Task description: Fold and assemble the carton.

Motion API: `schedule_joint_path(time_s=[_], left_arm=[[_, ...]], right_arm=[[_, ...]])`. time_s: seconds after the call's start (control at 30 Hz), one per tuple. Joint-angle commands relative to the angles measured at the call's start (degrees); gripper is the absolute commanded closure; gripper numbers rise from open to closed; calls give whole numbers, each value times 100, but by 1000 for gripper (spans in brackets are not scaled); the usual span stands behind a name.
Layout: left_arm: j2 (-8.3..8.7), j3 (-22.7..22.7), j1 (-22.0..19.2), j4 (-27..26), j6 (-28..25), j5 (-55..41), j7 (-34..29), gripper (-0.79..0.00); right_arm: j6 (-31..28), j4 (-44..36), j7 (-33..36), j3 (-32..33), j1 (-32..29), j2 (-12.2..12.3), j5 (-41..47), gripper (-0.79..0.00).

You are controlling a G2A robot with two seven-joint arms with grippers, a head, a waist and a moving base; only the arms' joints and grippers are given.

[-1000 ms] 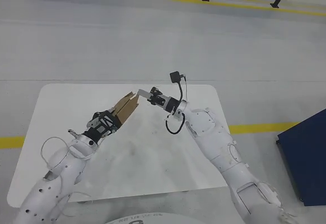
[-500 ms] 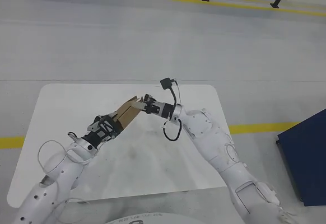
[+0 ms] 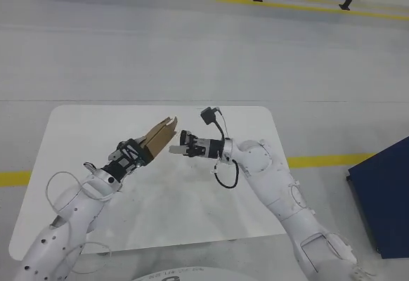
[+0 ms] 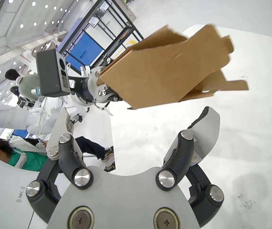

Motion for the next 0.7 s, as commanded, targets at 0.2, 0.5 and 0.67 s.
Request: schedule_joint_path(time_s=[0.2,0.5,0.67], left_arm=[[89,-792,-225,417,-2311,-3036,-144,0],[206,-1095,-670,930,-4083,-5196,-748,0],[253,-1078,-781,953,-4394,-5753,-967,0]], right_arm=[[23,456,-340,477,-44,45,934,-785],[978,548,-1102,382,69,2,180,-785],[1334,588,-1260,27,259,-72,-371,-779]])
